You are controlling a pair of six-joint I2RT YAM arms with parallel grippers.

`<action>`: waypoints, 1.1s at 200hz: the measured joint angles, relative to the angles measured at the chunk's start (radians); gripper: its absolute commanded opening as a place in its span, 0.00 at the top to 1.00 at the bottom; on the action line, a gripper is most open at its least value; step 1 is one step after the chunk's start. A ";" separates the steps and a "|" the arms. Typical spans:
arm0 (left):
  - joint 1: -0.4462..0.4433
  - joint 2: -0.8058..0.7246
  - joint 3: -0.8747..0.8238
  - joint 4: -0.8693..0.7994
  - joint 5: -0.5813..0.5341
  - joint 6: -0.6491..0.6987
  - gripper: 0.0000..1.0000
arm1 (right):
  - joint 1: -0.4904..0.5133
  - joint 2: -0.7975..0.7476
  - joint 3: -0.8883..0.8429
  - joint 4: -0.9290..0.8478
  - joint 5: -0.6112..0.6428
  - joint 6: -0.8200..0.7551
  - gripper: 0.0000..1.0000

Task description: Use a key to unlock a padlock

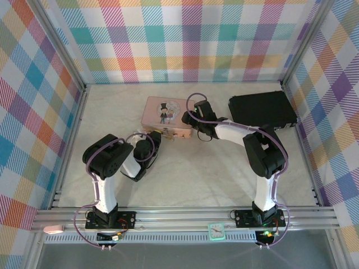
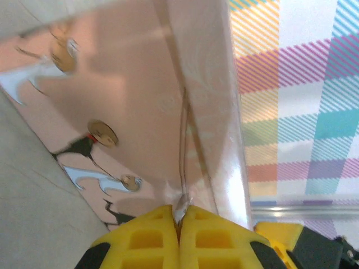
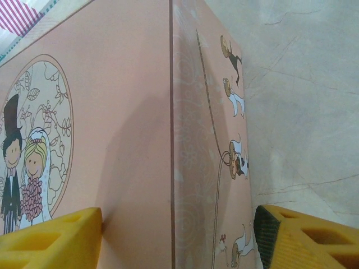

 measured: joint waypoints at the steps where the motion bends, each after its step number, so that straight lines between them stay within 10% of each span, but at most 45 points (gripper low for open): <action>1: 0.000 0.000 -0.001 -0.001 -0.001 -0.002 1.00 | 0.000 0.000 0.000 0.000 0.002 0.000 0.30; 71: 0.080 -0.089 -0.065 -0.119 0.045 0.025 1.00 | -0.014 -0.011 0.002 -0.012 0.024 -0.052 0.27; 116: 0.078 -0.322 -0.063 -0.400 0.171 0.098 1.00 | -0.019 -0.103 0.001 -0.063 -0.046 -0.174 0.03; 163: -0.052 -0.585 0.119 -0.996 0.218 0.299 1.00 | -0.019 -0.305 -0.040 -0.126 -0.094 -0.333 0.01; 220: -0.222 -0.497 0.292 -1.382 0.240 0.451 1.00 | -0.019 -0.490 -0.220 -0.304 0.013 -0.459 0.01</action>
